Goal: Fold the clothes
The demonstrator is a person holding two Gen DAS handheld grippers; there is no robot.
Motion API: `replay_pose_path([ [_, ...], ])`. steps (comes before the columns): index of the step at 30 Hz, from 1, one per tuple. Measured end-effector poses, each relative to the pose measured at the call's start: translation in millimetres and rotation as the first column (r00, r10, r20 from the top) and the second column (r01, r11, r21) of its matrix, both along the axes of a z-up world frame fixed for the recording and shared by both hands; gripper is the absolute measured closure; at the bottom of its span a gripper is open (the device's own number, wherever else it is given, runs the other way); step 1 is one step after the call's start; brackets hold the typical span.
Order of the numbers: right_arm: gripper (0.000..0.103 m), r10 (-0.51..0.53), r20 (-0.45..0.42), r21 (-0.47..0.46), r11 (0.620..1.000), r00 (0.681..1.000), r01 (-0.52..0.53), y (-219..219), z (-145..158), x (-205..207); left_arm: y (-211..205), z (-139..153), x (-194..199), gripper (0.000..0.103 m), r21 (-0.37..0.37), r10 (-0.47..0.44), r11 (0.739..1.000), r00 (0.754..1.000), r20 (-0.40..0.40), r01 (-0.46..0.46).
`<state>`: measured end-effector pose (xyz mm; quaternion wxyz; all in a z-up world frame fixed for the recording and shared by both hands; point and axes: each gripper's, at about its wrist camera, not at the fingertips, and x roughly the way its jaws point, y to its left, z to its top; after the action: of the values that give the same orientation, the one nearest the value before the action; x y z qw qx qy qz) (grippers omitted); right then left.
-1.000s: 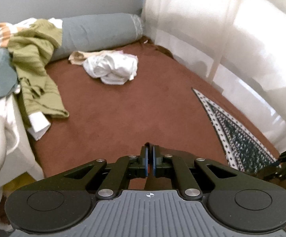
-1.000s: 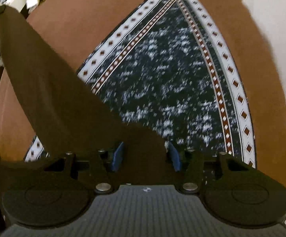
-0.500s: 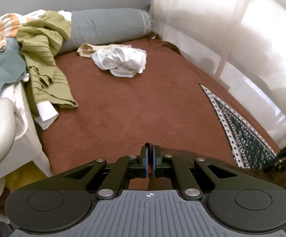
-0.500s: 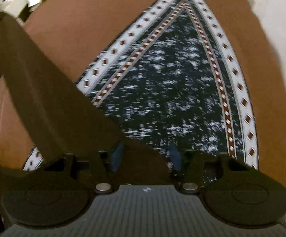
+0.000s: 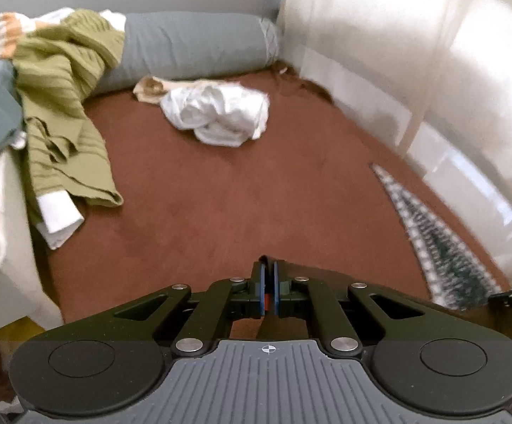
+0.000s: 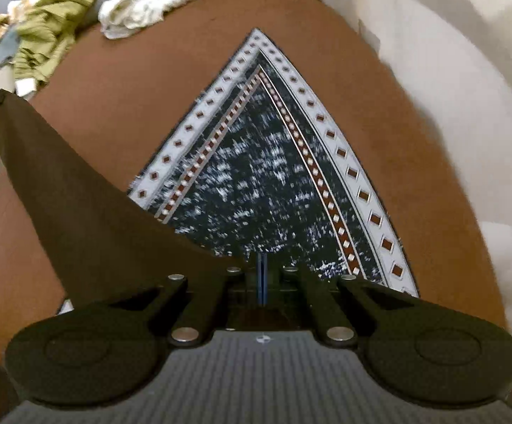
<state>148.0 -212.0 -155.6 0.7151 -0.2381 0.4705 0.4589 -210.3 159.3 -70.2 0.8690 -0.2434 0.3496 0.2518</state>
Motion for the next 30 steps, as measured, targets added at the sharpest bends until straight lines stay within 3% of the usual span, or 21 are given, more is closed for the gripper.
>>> replay_pose_path([
  [3, 0.102, -0.029, 0.023, -0.003, 1.0, 0.999, 0.029, 5, -16, -2, 12, -25, 11, 0.102, -0.019, 0.015, 1.0, 0.997, -0.069, -0.017],
  [4, 0.1, -0.055, 0.039, 0.02, 0.998, 0.998, 0.055, 6, -16, -2, 15, -32, 13, 0.096, -0.019, 0.025, 0.999, 0.995, -0.094, -0.027],
  [5, 0.083, -0.088, 0.051, 0.037, 0.996, 0.995, 0.086, 7, -14, -1, 19, -39, 15, 0.076, -0.018, 0.034, 0.999, 0.992, -0.118, -0.037],
  [6, 0.062, -0.121, 0.068, 0.059, 0.991, 0.99, 0.117, 5, -7, 1, 22, -45, 17, 0.076, -0.01, 0.05, 0.999, 0.989, -0.14, -0.052],
  [7, 0.055, -0.153, 0.085, 0.084, 0.986, 0.985, 0.146, 3, 0, 2, 24, -48, 17, 0.067, 0.002, 0.068, 0.998, 0.985, -0.159, -0.069],
  [8, 0.053, -0.175, 0.102, 0.121, 0.979, 0.979, 0.163, -2, 13, 3, 27, -49, 18, 0.058, 0.004, 0.075, 0.997, 0.983, -0.167, -0.076],
  [12, 0.05, -0.215, 0.151, 0.249, 0.953, 0.965, 0.174, -40, 78, -17, 26, -31, 18, 0.048, 0.006, 0.077, 0.997, 0.987, -0.14, -0.077],
  [13, 0.049, -0.229, 0.169, 0.283, 0.943, 0.959, 0.175, -53, 97, -27, 22, -22, 18, 0.04, 0.014, 0.067, 0.998, 0.991, -0.119, -0.066],
  [14, 0.044, -0.25, 0.186, 0.324, 0.928, 0.95, 0.181, -69, 117, -41, 15, -12, 20, 0.033, 0.023, 0.044, 0.999, 0.994, -0.096, -0.042],
  [17, 0.037, -0.345, 0.242, 0.437, 0.873, 0.907, 0.216, -125, 173, -93, -12, 19, 28, 0.032, 0.042, -0.074, 0.996, 0.997, -0.019, 0.074],
  [19, 0.033, -0.421, 0.274, 0.489, 0.835, 0.865, 0.251, -170, 203, -127, -36, 33, 39, 0.03, 0.025, -0.169, 0.985, 0.985, 0.028, 0.168],
  [21, 0.029, -0.497, 0.303, 0.522, 0.801, 0.813, 0.294, -213, 222, -164, -66, 39, 55, 0.029, -0.01, -0.275, 0.961, 0.959, 0.069, 0.277],
  [24, 0.029, -0.605, 0.329, 0.517, 0.758, 0.725, 0.398, -268, 230, -216, -122, 40, 79, 0.029, -0.036, -0.438, 0.896, 0.894, 0.094, 0.443],
  [30, 0.029, -0.816, 0.267, 0.485, 0.573, 0.513, 0.661, -367, 204, -300, -256, 30, 121, 0.029, -0.072, -0.724, 0.681, 0.684, 0.091, 0.729],
])
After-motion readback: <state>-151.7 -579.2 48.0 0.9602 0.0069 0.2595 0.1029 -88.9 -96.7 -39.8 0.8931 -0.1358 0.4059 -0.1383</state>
